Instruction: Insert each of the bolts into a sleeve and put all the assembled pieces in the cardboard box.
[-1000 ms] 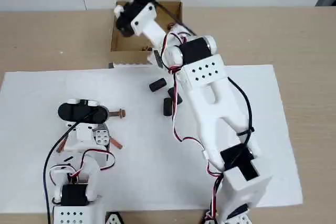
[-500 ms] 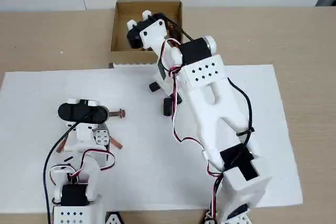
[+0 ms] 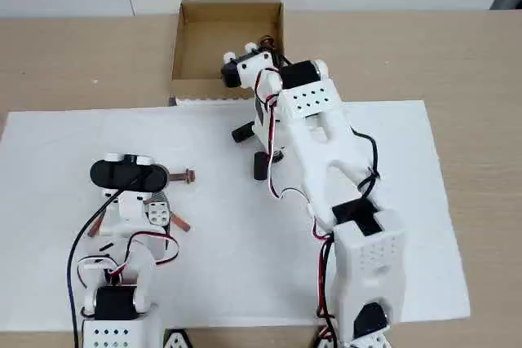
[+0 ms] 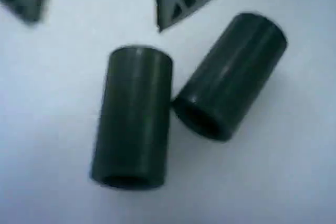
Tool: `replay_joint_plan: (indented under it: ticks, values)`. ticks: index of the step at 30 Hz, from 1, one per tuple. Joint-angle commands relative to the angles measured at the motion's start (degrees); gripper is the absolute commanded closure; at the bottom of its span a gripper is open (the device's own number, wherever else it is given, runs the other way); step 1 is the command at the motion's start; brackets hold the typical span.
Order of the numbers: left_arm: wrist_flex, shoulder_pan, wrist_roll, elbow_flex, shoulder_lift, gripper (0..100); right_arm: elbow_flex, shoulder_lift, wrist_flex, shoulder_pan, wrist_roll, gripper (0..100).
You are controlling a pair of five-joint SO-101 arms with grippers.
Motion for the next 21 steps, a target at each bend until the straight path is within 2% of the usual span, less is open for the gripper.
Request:
replay_joint_plan:
  ticks: [1, 13, 21]
  values:
    - [0.2, -0.3, -0.2, -0.3, -0.5, 99, -2.6, 1.1, -1.4, 0.5, 1.8, 81.1]
    - [0.2, -0.3, -0.2, -0.3, -0.5, 99, -2.7, 4.0, -7.3, -1.1, 3.6, 81.2]
    - [0.2, -0.3, -0.2, -0.3, -0.5, 99, -2.7, 8.5, -7.6, -1.4, 3.6, 81.2]
